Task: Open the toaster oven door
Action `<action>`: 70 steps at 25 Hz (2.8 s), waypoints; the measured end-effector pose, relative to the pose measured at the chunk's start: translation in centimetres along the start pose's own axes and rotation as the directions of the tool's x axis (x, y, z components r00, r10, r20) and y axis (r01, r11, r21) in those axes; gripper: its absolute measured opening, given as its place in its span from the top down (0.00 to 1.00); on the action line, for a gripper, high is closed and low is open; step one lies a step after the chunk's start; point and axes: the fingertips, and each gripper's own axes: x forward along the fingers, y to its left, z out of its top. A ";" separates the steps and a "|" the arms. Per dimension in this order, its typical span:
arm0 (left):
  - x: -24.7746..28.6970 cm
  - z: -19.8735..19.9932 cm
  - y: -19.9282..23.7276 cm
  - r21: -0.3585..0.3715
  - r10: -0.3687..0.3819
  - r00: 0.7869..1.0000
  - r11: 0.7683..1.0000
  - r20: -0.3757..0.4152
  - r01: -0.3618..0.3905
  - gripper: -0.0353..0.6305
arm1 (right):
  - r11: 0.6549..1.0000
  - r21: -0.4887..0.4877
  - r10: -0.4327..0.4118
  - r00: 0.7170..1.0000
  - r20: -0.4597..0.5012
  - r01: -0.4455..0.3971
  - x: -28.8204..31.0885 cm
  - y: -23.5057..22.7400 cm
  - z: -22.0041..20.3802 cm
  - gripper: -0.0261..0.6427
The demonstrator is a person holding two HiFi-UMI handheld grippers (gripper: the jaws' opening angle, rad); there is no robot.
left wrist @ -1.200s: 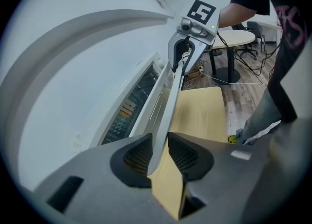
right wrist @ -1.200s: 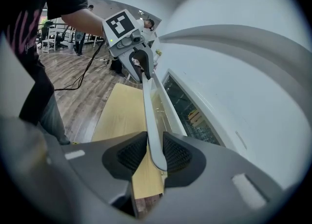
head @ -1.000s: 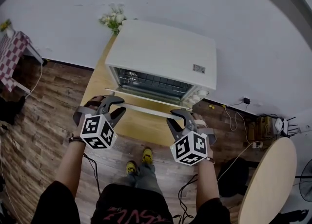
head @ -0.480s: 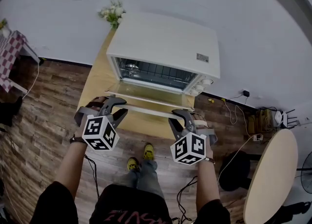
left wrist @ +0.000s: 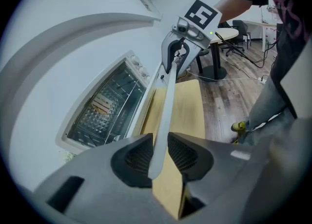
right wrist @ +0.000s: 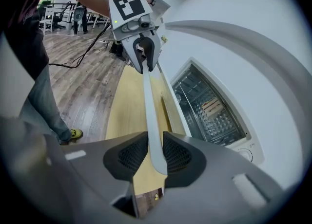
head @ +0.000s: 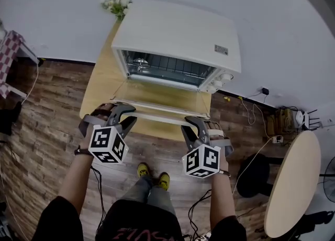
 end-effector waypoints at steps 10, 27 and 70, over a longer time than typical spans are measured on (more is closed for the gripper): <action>0.7 -0.7 -1.6 0.016 0.025 0.999 1.000 -0.022 -0.025 0.80 | 0.999 0.032 -0.004 1.000 0.029 0.003 0.4 2.0 -0.3 0.80; 2.2 -2.3 -5.4 0.063 0.066 0.996 0.996 -0.055 -0.062 0.77 | 1.000 -0.002 -0.002 0.999 0.049 0.002 1.8 6.5 -1.6 0.66; 7.7 -5.4 -11.3 0.103 0.330 0.944 0.939 -0.018 -0.327 0.63 | 0.974 -0.141 -0.162 0.981 0.106 0.176 6.2 13.3 -5.2 0.51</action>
